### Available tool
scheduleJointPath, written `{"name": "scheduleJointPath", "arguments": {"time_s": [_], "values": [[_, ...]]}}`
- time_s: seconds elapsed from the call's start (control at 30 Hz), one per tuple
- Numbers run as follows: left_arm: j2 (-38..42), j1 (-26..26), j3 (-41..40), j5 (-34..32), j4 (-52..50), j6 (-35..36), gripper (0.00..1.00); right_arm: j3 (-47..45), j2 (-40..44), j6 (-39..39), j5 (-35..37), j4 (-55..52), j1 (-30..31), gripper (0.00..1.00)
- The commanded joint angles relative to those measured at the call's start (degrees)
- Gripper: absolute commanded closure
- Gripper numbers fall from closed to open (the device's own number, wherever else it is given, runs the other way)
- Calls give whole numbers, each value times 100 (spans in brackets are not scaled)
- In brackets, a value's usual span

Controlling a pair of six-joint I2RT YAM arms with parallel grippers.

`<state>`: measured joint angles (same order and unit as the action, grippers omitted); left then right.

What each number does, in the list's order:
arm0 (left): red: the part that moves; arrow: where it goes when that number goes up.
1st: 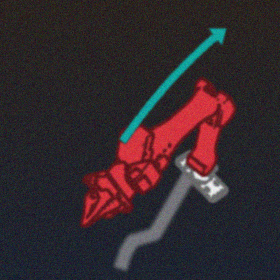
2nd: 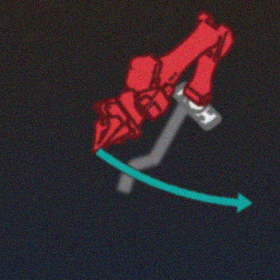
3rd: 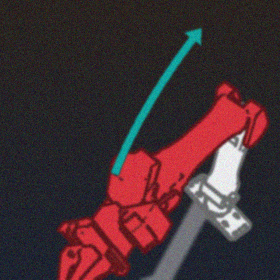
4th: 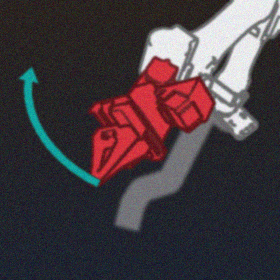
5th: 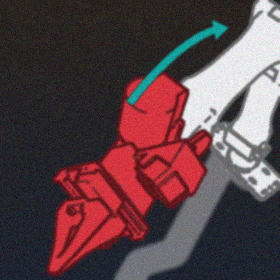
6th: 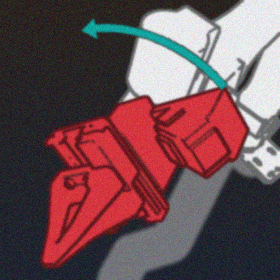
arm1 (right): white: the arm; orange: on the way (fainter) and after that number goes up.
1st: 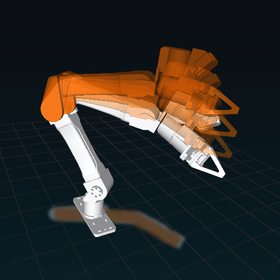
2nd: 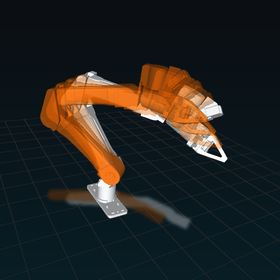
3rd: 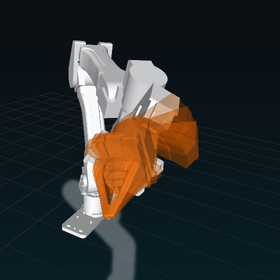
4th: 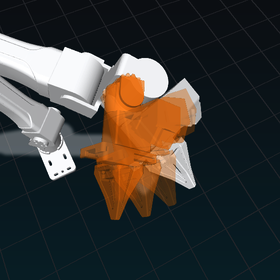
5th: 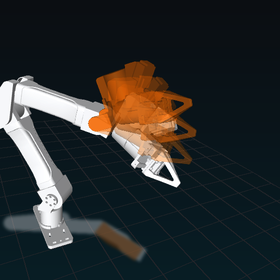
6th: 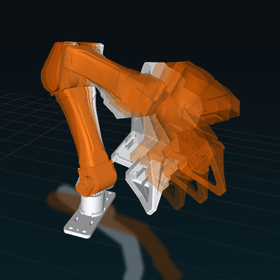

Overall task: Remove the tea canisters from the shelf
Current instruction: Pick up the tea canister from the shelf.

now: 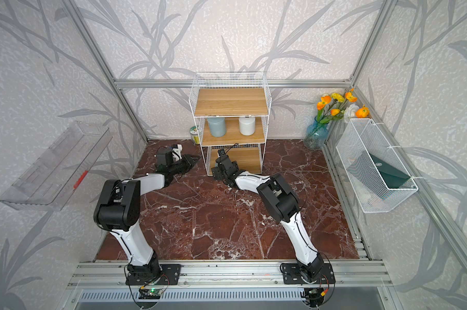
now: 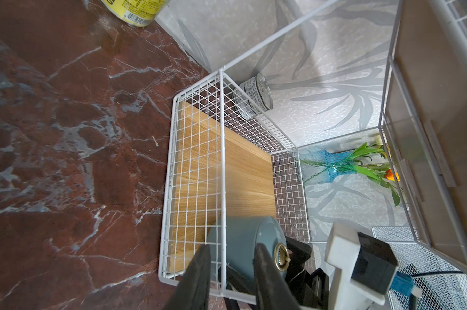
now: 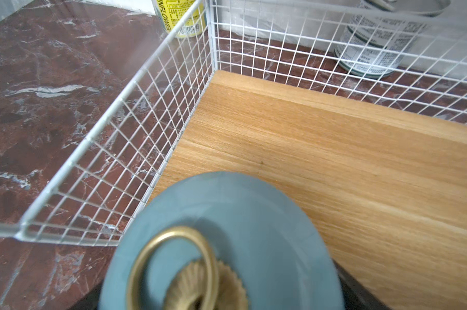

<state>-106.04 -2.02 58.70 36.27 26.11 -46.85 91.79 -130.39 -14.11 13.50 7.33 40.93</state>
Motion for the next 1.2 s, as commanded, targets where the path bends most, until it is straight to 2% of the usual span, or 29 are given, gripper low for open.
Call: {"name": "scheduleJointPath", "arguments": {"time_s": [0.0, 0.13, 0.3, 0.47, 0.6, 0.8, 1.03, 1.17], "values": [[227, 38, -108, 12, -52, 163, 70, 43, -22, -45, 62, 336, -15, 9], [254, 47, -139, 37, -94, 193, 70, -143, 22, -6, 160, 688, -15, 13], [270, 62, -166, 47, -154, 238, 70, -152, -13, -20, 217, 801, -15, 28], [277, 79, -167, 66, -169, 247, 70, -169, 35, -25, 307, 794, -10, 35], [301, 88, -189, 78, -156, 238, 70, -613, 366, 2, 490, 1126, 53, 38], [537, 88, -310, 33, -141, 255, 70, -1493, 1258, 150, 729, 1370, 185, 38], [963, 93, -434, -73, -369, 387, 70, -3134, 2763, 78, 1184, 1498, 480, 39], [1168, 81, -558, -69, -431, 378, 70, -3949, 3740, -206, 1432, 1076, 634, 38]]}}
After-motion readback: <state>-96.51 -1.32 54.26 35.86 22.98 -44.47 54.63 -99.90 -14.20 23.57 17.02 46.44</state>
